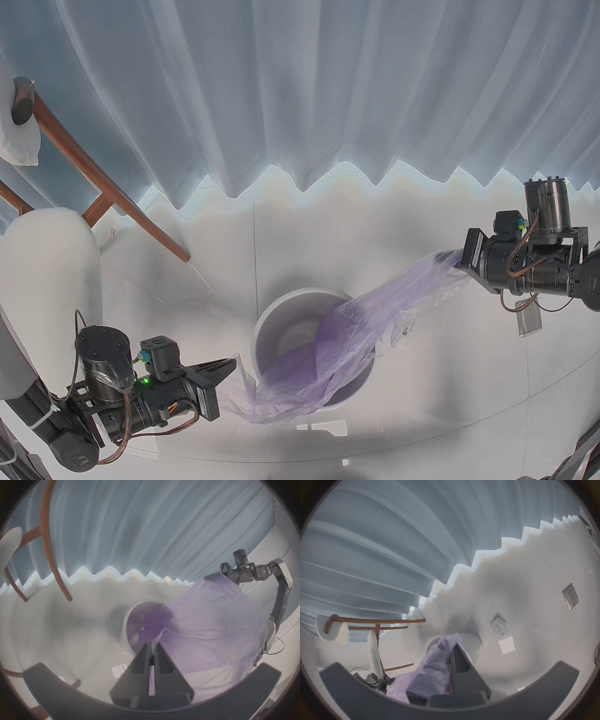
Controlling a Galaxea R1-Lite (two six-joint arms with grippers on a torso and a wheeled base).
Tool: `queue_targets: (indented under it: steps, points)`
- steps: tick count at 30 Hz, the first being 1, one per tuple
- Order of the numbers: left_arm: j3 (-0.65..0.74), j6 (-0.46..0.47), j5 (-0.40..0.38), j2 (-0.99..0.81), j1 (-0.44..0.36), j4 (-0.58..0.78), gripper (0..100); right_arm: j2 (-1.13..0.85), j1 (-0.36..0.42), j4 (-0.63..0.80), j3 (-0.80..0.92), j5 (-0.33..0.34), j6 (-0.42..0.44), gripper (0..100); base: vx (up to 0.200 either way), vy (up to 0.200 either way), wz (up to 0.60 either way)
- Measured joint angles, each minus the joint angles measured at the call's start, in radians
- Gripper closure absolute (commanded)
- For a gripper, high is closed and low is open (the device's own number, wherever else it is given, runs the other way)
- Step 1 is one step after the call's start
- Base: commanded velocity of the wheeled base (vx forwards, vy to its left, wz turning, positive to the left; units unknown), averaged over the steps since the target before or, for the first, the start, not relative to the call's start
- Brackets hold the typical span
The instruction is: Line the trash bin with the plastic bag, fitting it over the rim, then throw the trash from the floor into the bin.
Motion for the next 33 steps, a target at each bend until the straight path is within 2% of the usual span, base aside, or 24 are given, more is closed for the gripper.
queue_targets:
  steps: [6, 12, 21, 27, 33]
  points:
    - [-0.073, -0.034, -0.032, 0.006, -0.011, 0.017, 100, 0.003, -0.065, 0.125, -0.108, 0.067, -0.049, 100, 0.000, 0.000, 0.00]
    - [-0.181, -0.056, -0.019, 0.013, -0.026, 0.108, 100, 0.028, -0.077, 0.192, -0.160, 0.107, -0.149, 100, 0.000, 0.000, 0.00]
    - [-0.254, -0.058, 0.093, 0.070, -0.024, 0.125, 100, 0.097, 0.024, 0.196, -0.145, 0.116, -0.177, 100, 0.000, 0.000, 0.00]
    - [-0.259, -0.062, 0.103, 0.082, -0.021, 0.119, 100, 0.160, 0.084, 0.183, -0.129, 0.112, -0.178, 100, 0.000, 0.000, 0.00]
    - [-0.259, -0.061, 0.104, 0.086, -0.019, 0.115, 100, 0.245, 0.104, 0.042, -0.123, 0.106, -0.176, 100, 0.000, 0.000, 0.00]
